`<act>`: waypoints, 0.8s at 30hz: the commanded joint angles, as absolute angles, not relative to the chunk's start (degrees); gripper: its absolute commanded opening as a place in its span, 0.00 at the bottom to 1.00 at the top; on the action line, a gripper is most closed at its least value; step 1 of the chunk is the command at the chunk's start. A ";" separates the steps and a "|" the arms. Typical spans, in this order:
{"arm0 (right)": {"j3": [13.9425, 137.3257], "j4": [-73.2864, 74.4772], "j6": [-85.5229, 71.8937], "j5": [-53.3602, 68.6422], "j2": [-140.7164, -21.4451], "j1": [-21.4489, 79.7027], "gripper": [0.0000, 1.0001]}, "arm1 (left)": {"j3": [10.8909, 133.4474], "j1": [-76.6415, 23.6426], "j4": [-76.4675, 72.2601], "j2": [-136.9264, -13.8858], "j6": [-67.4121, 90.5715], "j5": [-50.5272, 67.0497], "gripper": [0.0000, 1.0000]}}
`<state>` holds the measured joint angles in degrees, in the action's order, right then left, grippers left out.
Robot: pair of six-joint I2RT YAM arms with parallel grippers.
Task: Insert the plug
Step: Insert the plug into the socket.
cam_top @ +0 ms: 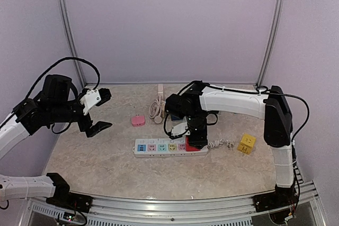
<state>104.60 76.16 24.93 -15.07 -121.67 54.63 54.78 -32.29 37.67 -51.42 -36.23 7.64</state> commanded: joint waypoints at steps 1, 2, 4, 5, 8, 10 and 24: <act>103.89 81.04 24.02 -15.02 -123.96 54.68 0.00 | 55.02 -32.86 36.45 -51.88 -36.96 7.06 0.99; 103.84 80.90 24.12 -14.73 -124.19 54.71 0.00 | 54.95 -32.95 36.35 -51.93 -37.00 7.00 0.99; 103.92 80.82 24.10 -14.63 -125.76 54.76 0.00 | 55.02 -33.04 36.21 -52.15 -37.00 6.99 0.99; 104.15 80.96 24.02 -14.39 -126.87 54.83 0.00 | 55.02 -33.12 36.13 -52.24 -37.05 6.95 0.99; 104.75 81.21 23.69 -12.61 -130.39 55.19 0.00 | 55.15 -33.39 36.12 -52.51 -37.15 6.78 0.99; 104.13 80.60 23.50 -10.93 -131.67 55.22 0.00 | 55.34 -33.48 36.24 -52.64 -37.18 6.81 0.99; 105.02 78.68 17.78 -19.47 -133.12 55.45 0.41 | 55.48 -33.93 35.99 -53.26 -37.66 6.68 0.99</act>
<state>108.14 79.68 22.81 -16.05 -126.63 55.05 54.78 -33.54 36.62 -53.10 -37.36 7.01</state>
